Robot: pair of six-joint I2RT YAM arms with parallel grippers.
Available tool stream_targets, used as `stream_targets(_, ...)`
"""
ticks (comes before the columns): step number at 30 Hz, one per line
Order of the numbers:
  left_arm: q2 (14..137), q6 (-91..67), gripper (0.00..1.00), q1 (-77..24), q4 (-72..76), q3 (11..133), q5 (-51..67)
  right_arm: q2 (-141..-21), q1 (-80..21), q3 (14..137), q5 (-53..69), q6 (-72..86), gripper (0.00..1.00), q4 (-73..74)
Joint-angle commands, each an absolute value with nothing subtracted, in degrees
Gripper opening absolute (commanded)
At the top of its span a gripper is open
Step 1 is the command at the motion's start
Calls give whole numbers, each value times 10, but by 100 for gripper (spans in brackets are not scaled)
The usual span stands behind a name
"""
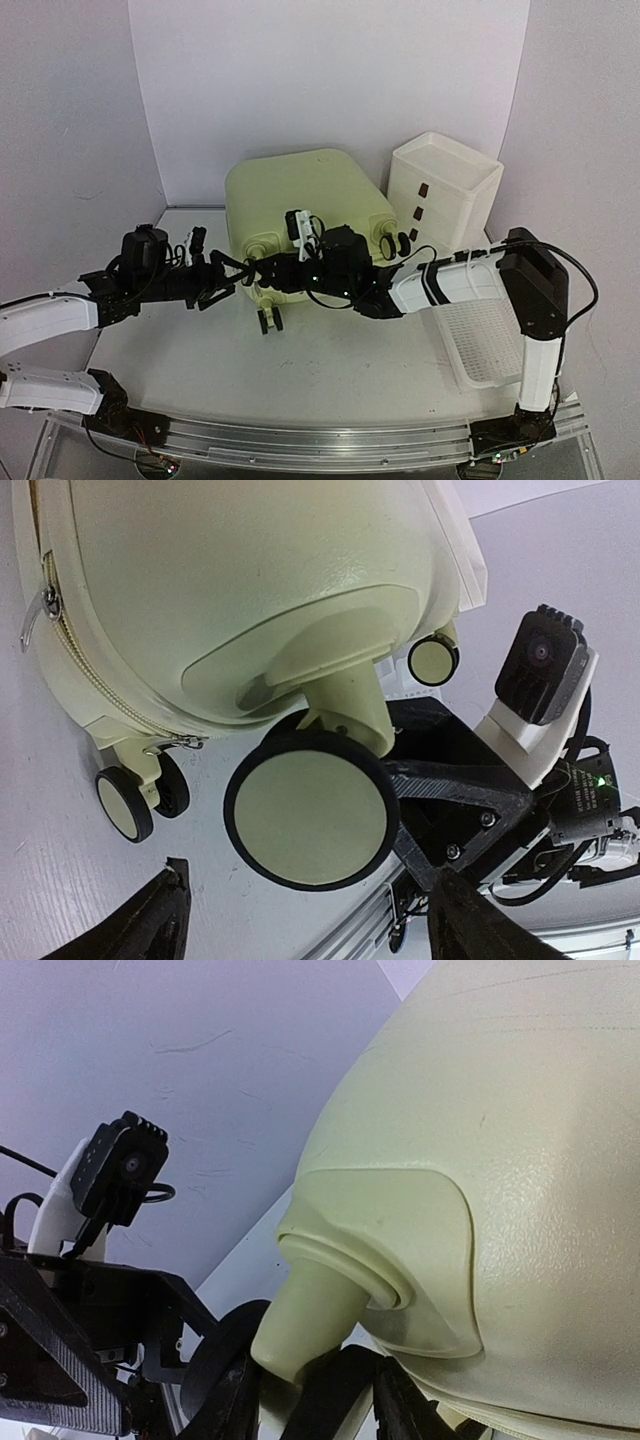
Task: Open, take out, and arrange the luggage
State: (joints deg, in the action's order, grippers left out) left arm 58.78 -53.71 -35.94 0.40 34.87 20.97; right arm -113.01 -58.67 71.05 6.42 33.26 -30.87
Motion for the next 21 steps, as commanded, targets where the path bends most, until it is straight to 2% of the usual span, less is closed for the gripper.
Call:
stream_targets(1, 543, -515, 81, -356, 26, 337, 211, -1134, -612, 718, 162, 369, 34, -381)
stream_targets(12, 494, -542, 99, -356, 48, 314, 202, -1178, -611, 757, 189, 521, 29, -480)
stream_targets(21, 547, -685, 99, -327, 241, 259, 234, -1201, -610, 764, 185, 550, 27, -519)
